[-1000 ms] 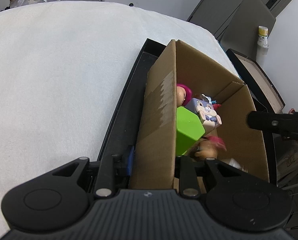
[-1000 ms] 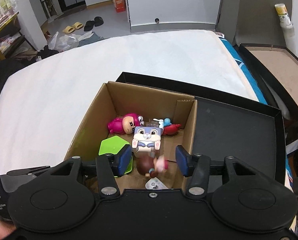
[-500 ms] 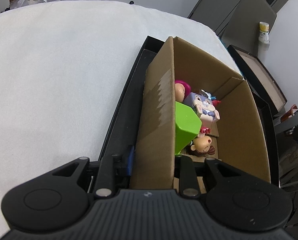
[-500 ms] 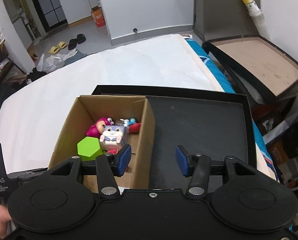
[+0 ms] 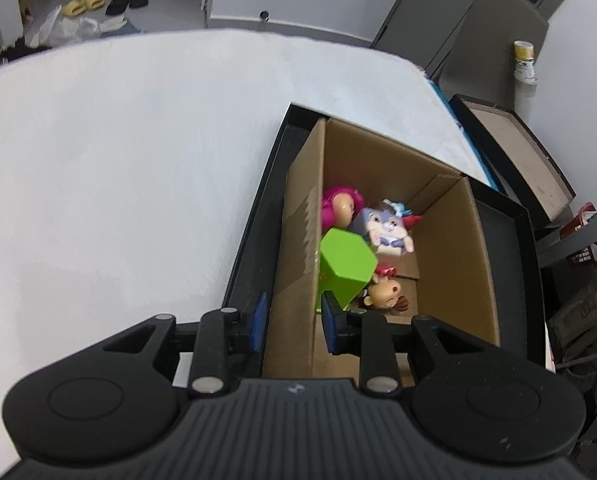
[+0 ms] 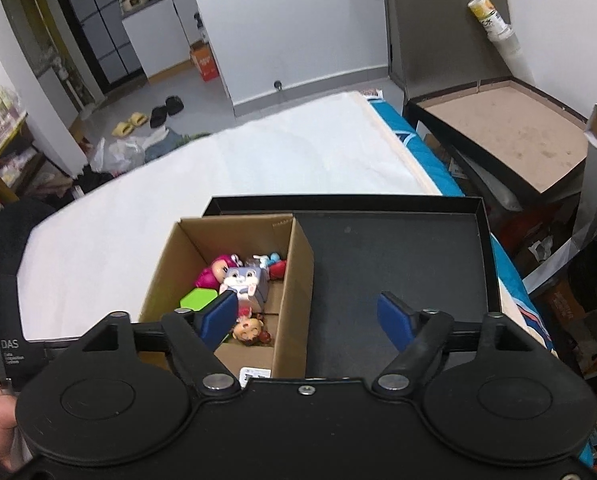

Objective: Organize rigid objects
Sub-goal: 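Open the left gripper to release the box onto the tray while the right gripper withdraws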

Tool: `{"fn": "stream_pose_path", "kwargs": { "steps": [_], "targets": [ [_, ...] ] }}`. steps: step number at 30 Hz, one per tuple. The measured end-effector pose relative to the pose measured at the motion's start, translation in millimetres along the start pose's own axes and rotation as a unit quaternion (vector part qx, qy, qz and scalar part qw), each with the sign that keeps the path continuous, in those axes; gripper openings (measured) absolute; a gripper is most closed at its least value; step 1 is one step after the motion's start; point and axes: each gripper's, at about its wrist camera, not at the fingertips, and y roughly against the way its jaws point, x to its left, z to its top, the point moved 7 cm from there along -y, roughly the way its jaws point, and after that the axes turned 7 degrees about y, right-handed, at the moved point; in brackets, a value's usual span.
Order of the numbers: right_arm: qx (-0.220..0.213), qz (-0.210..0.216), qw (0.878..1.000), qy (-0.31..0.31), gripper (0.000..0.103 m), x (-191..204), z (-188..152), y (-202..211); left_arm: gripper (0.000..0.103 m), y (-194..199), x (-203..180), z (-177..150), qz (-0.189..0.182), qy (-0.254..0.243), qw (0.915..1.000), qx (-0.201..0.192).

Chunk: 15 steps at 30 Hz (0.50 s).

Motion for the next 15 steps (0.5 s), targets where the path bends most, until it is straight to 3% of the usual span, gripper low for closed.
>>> {"fn": "stream_pose_path", "kwargs": {
  "steps": [4,8,10,15],
  "targets": [
    [-0.015,0.0,1.0,-0.015,0.096,-6,1,13,0.03,19,-8,2,0.001,-0.021,0.9998,0.001],
    [-0.026,0.002,0.999,-0.025,0.097,-10,-2,24,0.038,41,-16,4,0.01,-0.04,0.9991,-0.009],
    [-0.031,0.0,0.999,-0.035,0.103,-14,-3,30,0.039,53,-19,6,0.015,-0.044,0.9988,-0.017],
    [-0.048,-0.006,0.998,-0.05,0.103,-19,-6,50,0.043,82,-30,6,0.01,-0.06,0.9978,-0.024]
  ]
}}
